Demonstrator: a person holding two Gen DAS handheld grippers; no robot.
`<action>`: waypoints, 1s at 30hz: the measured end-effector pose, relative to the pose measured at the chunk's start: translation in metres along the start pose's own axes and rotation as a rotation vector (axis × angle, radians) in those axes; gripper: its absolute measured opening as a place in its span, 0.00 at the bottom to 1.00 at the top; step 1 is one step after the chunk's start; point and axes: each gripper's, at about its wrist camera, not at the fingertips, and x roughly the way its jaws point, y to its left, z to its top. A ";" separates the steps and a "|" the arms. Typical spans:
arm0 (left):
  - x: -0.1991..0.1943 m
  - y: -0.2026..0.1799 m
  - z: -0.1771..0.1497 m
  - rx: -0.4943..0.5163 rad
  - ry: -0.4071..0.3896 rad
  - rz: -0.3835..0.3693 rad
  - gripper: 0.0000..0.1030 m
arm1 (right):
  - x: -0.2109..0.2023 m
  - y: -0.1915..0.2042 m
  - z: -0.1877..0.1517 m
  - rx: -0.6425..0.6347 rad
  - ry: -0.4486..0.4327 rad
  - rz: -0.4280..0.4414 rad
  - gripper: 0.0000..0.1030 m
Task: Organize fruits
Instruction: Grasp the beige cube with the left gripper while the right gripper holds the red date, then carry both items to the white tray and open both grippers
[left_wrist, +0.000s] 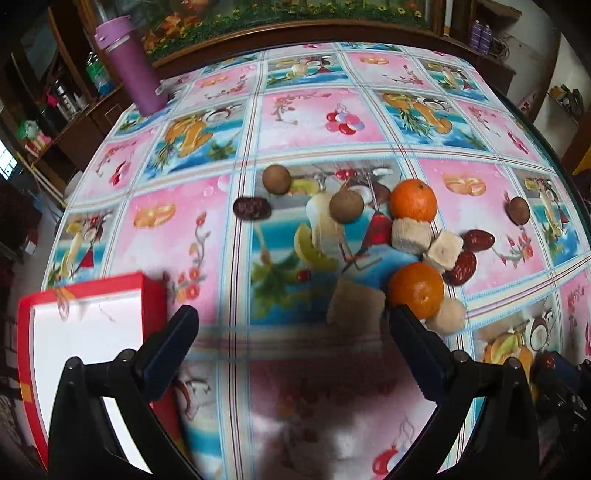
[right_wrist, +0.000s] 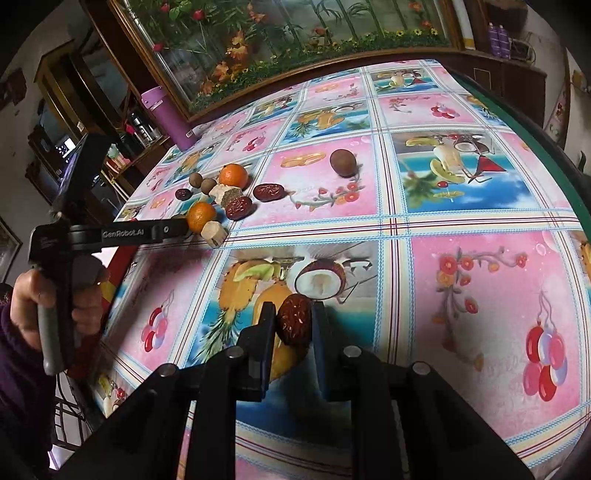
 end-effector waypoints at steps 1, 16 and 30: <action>0.000 -0.001 0.000 0.008 -0.002 -0.010 0.92 | 0.000 0.000 0.000 0.001 0.000 0.002 0.17; 0.002 -0.008 -0.002 0.021 -0.022 -0.070 0.50 | 0.001 0.000 0.000 0.004 0.001 0.003 0.17; -0.022 0.003 -0.018 -0.042 -0.049 -0.154 0.28 | -0.001 0.019 0.001 -0.050 -0.024 -0.045 0.17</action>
